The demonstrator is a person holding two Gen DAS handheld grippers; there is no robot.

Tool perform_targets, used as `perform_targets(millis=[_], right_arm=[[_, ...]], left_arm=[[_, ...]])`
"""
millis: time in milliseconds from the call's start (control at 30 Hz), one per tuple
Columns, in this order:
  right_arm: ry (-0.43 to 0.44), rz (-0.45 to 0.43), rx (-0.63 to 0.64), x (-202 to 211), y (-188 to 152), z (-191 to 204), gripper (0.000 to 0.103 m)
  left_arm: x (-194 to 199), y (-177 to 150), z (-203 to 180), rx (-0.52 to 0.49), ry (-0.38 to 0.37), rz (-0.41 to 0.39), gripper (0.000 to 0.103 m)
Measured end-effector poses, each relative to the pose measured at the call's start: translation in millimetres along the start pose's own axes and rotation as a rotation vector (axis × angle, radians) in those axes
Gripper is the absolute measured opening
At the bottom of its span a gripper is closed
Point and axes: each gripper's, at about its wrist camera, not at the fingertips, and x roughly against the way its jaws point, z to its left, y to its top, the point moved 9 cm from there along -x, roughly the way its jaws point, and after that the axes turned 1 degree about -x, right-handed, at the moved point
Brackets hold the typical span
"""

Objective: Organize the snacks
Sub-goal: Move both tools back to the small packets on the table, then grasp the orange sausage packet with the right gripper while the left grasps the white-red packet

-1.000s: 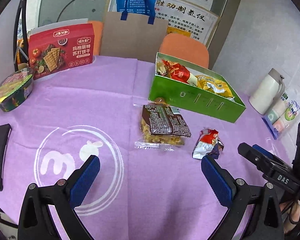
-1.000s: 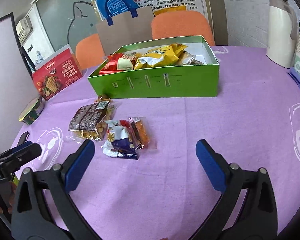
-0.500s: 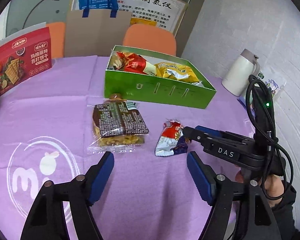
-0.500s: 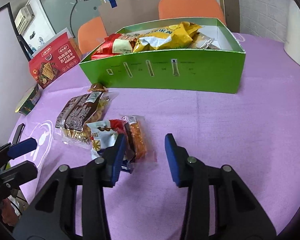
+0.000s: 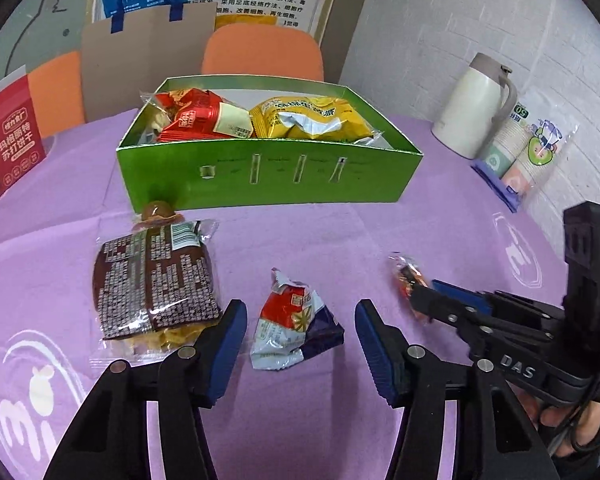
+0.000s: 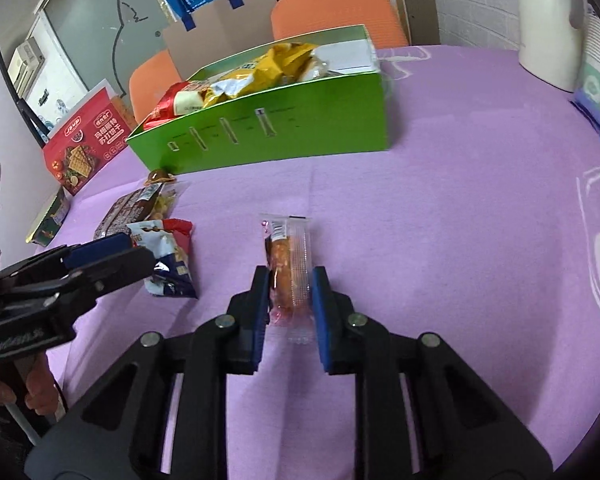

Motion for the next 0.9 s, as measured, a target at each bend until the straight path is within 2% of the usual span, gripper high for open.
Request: perform_targets(millis=[133,167,200,233,500,567,633,667,900], right_arm=[[-0.013,-0.011,-0.020,10.3,-1.9,-11.6,0.023],[-0.010,-0.011,-0.024,10.8,-2.2,-11.8,0.023],[-0.005,-0.009,-0.025,10.7,-2.5,-11.0,0.023],[-0.001,-0.007,-0.021,10.1,-3.4,-9.4,0.023],[0.031,0.015,0.005,7.8,-11.9,8.9,0.025],[0.032,0.013,0.015,10.8,-13.5,11.8,0.025],[0.021,0.010,0.025,12.7,-14.4,12.5,0.025],[0.016,0.010,0.027,12.6,-14.7,12.9,0.025],[0.012,0.032,0.048,3.9,-16.2,19.6,0.025]], left_arm=[[-20.3,1.3,-1.4,0.009,-0.008,0.037,0.057],[-23.2,0.2,-1.5,0.009,-0.010,0.043,0.055],[-25.1,-1.4,-2.1,0.004,-0.013,0.049,0.042],[-26.0,-3.5,-2.5,0.002,-0.021,0.060,0.038],[-4.8,-25.7,4.4,0.044,-0.024,0.049,0.039],[3.6,-32.3,5.9,0.054,-0.026,0.040,0.043],[12.1,-37.4,7.8,0.063,-0.032,0.024,0.054],[14.5,-39.6,9.3,0.070,-0.034,0.020,0.055],[10.6,-43.1,9.7,0.075,-0.052,0.035,0.055]])
